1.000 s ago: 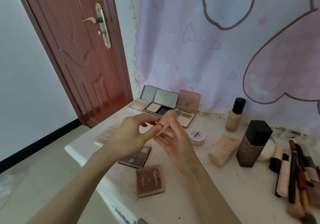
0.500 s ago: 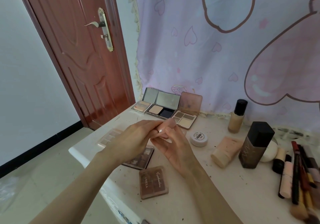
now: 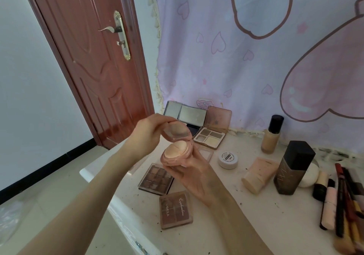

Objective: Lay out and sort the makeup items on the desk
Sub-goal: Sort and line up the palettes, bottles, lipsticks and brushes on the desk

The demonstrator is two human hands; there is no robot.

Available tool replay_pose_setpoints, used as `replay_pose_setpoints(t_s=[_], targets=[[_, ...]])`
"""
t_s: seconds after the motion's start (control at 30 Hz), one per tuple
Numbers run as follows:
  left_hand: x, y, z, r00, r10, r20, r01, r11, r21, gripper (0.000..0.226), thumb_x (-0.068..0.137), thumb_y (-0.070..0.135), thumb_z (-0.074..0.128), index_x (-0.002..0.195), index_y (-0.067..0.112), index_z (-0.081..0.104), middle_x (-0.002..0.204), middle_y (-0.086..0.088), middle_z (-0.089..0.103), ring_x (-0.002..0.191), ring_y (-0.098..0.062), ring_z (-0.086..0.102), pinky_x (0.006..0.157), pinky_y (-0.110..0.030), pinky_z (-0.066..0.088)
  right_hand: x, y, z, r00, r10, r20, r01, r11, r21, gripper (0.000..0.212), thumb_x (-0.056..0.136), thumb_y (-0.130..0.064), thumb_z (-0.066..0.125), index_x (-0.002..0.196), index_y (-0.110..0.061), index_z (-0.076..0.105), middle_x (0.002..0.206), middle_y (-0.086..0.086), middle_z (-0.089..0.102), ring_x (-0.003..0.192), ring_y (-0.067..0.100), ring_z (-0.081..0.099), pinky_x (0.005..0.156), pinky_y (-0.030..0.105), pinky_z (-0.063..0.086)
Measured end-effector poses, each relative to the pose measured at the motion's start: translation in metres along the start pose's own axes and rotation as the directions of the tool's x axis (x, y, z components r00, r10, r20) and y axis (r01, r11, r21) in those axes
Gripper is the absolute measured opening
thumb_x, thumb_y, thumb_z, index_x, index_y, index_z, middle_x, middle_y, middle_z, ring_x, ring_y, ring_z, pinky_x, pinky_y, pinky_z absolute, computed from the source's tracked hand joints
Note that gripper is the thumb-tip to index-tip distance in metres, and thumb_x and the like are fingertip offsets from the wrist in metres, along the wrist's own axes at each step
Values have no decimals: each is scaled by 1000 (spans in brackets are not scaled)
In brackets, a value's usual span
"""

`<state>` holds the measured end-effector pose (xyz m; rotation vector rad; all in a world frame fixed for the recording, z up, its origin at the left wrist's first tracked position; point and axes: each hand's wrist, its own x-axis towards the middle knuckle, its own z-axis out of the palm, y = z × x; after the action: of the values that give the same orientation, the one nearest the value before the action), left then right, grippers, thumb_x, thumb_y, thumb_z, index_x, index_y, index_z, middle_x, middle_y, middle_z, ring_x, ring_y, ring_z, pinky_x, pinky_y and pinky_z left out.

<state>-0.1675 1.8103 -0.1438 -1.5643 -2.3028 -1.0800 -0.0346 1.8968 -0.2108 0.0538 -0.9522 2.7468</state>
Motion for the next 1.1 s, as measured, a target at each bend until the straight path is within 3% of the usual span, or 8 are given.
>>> replay_pose_setpoints(t_s=[0.13,0.27,0.43,0.57,0.63,0.83,1.03,1.1], targets=[[16,8,8,964,-248,-99,221,949,-226,20,91,6,54,94,19,69,94,6,65,91,-9,60,86,-16,45,1,2,-4,998,49,39,-51,997,62,65,66,11,55,128,-7,47,118,23,60,111,40,58,101,46,44],[23,12,20,933,-354,-58,328,908,-262,22,91,10,54,107,15,68,101,3,67,95,-9,60,88,-17,45,2,3,-5,1000,8,0,-8,995,99,56,69,14,49,122,-3,50,114,23,63,108,41,60,95,42,50],[18,15,26,947,-283,154,314,919,-239,41,96,24,48,136,16,45,126,4,55,115,-9,50,95,-16,36,6,5,-9,993,-79,-87,87,992,93,56,69,18,51,117,-9,57,117,16,62,111,36,59,87,36,54],[7,9,26,910,-310,273,340,938,-67,66,84,55,53,139,21,38,129,13,45,117,-12,49,102,-32,39,10,6,-11,979,-136,-152,150,985,82,59,79,26,43,127,-7,49,122,17,60,110,31,61,96,40,48],[-1,9,29,874,-343,344,375,926,-29,63,85,50,57,138,22,40,127,8,49,113,-14,52,99,-31,42,10,7,-11,972,-148,-182,160,985,56,60,80,27,40,128,-9,49,120,14,62,106,25,64,96,39,48],[-18,6,32,893,-310,325,339,940,-34,45,81,56,59,120,33,55,110,10,64,98,-6,60,91,-28,48,8,6,-14,986,-104,-130,118,988,104,75,79,25,25,139,-17,40,134,19,52,123,28,52,108,44,35],[-23,3,26,904,-287,316,333,937,-104,45,76,44,71,117,36,55,106,15,64,98,-4,60,91,-27,48,7,4,-12,990,-73,-124,100,969,226,65,84,18,20,135,-13,46,128,18,58,111,28,61,101,42,43],[-25,-1,26,903,-305,302,371,909,-192,48,73,44,73,117,33,59,104,13,66,96,-5,62,91,-31,49,6,4,-10,987,-80,-142,101,984,145,59,86,14,27,135,-15,47,130,14,57,108,22,63,103,40,43]])
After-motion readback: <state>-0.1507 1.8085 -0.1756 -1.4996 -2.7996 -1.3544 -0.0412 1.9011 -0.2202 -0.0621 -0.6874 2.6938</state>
